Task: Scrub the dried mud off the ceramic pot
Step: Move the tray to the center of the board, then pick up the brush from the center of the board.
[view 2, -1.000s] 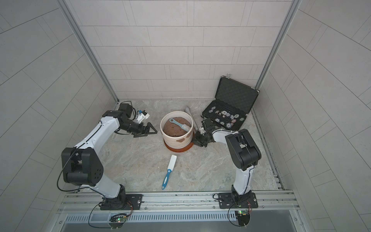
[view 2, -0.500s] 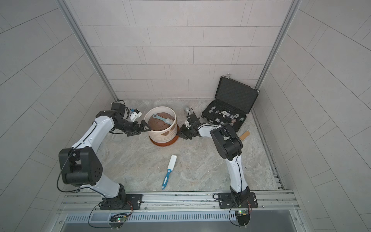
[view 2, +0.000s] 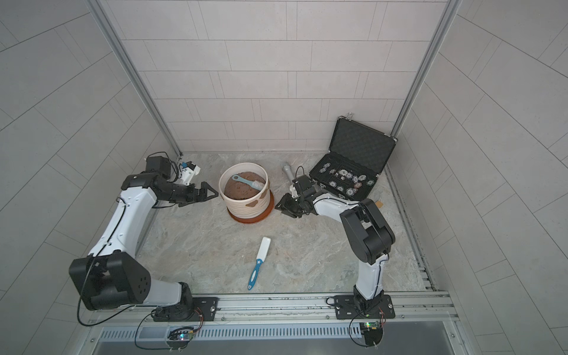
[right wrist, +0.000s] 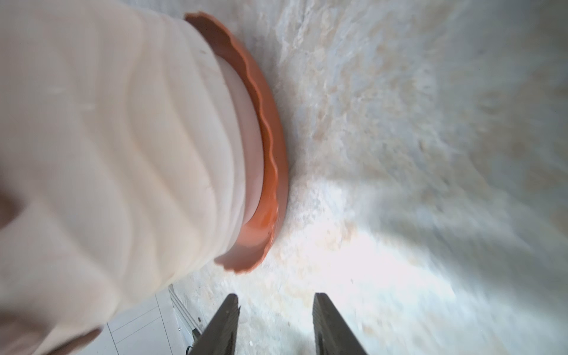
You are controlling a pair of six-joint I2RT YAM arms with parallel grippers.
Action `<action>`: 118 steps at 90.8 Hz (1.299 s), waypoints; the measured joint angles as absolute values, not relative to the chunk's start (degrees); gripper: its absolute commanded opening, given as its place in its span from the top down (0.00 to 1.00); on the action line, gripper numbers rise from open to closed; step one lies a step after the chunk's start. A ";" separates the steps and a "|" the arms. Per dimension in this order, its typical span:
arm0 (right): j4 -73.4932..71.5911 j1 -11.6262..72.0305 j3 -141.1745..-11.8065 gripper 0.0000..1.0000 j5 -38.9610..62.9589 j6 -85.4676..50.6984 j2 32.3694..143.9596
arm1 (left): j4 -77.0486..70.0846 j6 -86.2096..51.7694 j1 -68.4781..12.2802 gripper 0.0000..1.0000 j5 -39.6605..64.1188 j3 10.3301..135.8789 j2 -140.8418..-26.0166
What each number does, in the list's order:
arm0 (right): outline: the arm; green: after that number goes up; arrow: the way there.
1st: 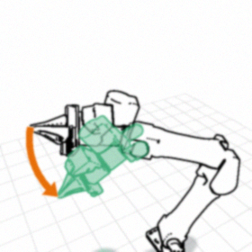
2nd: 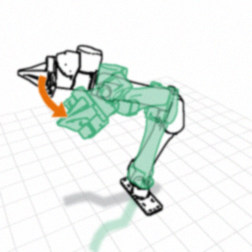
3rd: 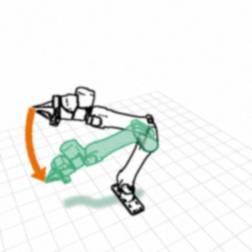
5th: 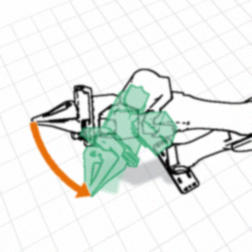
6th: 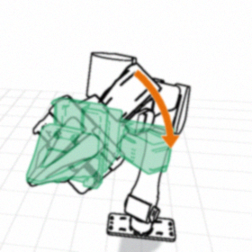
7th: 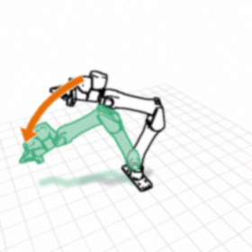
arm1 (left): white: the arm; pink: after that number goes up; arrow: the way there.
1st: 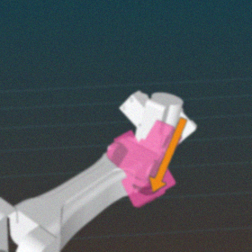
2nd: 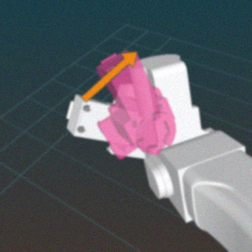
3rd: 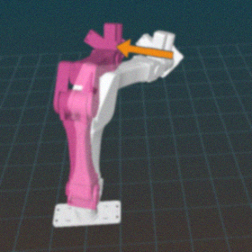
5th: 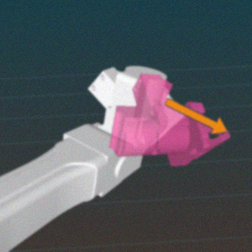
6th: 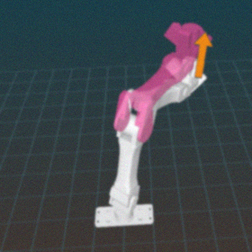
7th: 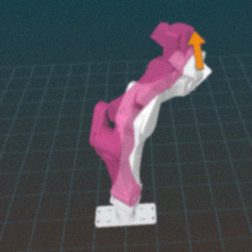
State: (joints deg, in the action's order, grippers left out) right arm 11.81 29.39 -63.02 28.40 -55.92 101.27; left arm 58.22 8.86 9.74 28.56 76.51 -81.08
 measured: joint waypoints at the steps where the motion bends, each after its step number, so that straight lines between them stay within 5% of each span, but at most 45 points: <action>1: 12.16 29.41 -62.63 0.52 27.99 -55.99 100.47 | 58.22 8.95 9.74 0.00 28.40 76.51 -81.06; 14: 20.21 33.47 -59.75 0.47 22.31 -57.12 90.63 | 58.06 9.26 9.74 0.00 26.83 76.01 -81.03; 28: 27.46 46.85 -59.86 0.38 16.49 -61.58 84.62 | 57.80 9.26 9.74 0.00 24.97 75.61 -81.03; 38: 33.10 54.24 -60.77 0.23 12.14 -64.86 83.74 | 57.25 9.15 9.74 0.00 23.62 75.57 -81.03; 55: 39.16 61.69 -63.68 0.21 8.05 -69.10 88.07 | 56.31 8.38 9.74 0.00 21.04 75.09 -80.99; 85: 46.59 61.98 -80.62 0.24 9.80 -62.35 108.01 | 55.22 7.46 9.74 0.00 17.56 74.52 -80.73; 118: 53.21 59.77 -80.82 0.25 6.20 -58.15 108.97 | 54.78 7.25 9.74 0.00 16.97 74.06 -79.88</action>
State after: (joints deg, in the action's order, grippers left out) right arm 53.21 59.77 -80.82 6.20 -58.15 108.97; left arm 54.78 7.25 9.74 16.97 74.06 -79.88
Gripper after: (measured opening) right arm 0.755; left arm 1.000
